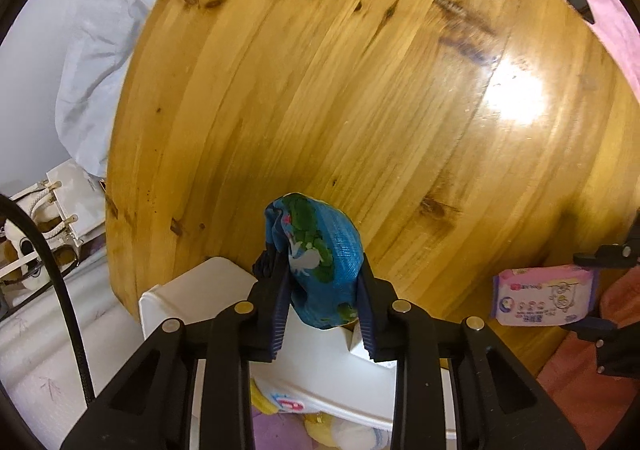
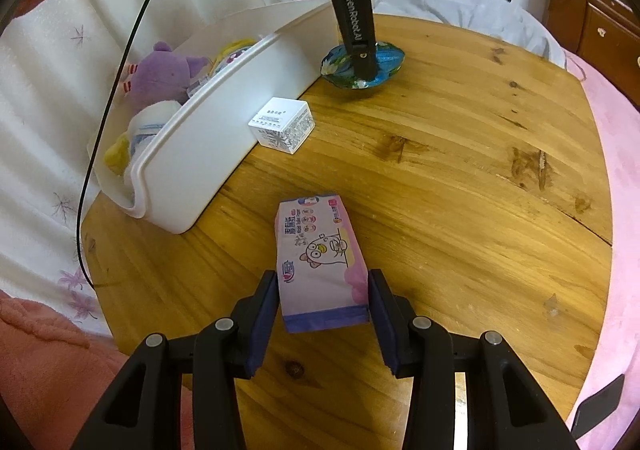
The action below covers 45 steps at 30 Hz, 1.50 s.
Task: Organize objects
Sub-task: 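Carry the pouch and wipes pack over the tray and open both tools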
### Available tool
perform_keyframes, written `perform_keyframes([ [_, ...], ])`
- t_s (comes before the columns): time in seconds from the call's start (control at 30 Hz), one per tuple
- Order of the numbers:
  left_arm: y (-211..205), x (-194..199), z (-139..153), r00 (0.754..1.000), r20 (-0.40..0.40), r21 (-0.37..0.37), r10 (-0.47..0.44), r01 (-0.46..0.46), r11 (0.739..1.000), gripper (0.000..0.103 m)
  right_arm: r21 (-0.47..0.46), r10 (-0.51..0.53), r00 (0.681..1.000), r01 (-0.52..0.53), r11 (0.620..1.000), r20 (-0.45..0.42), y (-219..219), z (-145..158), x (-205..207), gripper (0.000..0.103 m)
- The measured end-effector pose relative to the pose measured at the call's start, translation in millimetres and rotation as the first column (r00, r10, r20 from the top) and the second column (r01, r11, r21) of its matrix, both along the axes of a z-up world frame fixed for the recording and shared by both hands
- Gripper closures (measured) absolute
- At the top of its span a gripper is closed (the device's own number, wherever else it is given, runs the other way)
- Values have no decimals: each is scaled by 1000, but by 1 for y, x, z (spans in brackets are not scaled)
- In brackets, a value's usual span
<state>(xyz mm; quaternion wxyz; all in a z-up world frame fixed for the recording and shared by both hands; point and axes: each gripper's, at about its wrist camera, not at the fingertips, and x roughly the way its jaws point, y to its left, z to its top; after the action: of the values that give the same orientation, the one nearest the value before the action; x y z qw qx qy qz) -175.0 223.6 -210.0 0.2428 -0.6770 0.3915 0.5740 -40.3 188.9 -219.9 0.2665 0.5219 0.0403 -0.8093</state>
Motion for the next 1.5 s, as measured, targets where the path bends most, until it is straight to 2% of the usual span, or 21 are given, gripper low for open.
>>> perform_keyframes([
  [0.33,-23,-4,39,997,-38,63,61,-58,996,71,3,-16,999,16,1000,-40,-11,21,15,59],
  [0.4,-13,17,62,996,-43,80,81,-78,994,71,1,-18,999,18,1000,-44,-14,23,17,60],
  [0.67,-49,25,83,986,-54,141,159,-150,979,71,21,-34,998,35,999,-60,-29,37,21,60],
  [1.0,-91,48,109,967,-64,208,246,-228,951,71,38,-58,991,63,997,-121,-50,63,26,60],
  [1.17,-123,56,116,944,-81,238,319,-293,926,71,46,-64,984,72,996,-165,-64,79,29,60],
  [1.43,-180,65,112,889,-92,252,448,-415,874,71,49,-36,972,49,998,-230,-93,104,32,60],
  [1.5,-193,65,108,871,-79,261,486,-452,853,71,55,-27,971,42,998,-236,-102,106,32,60],
])
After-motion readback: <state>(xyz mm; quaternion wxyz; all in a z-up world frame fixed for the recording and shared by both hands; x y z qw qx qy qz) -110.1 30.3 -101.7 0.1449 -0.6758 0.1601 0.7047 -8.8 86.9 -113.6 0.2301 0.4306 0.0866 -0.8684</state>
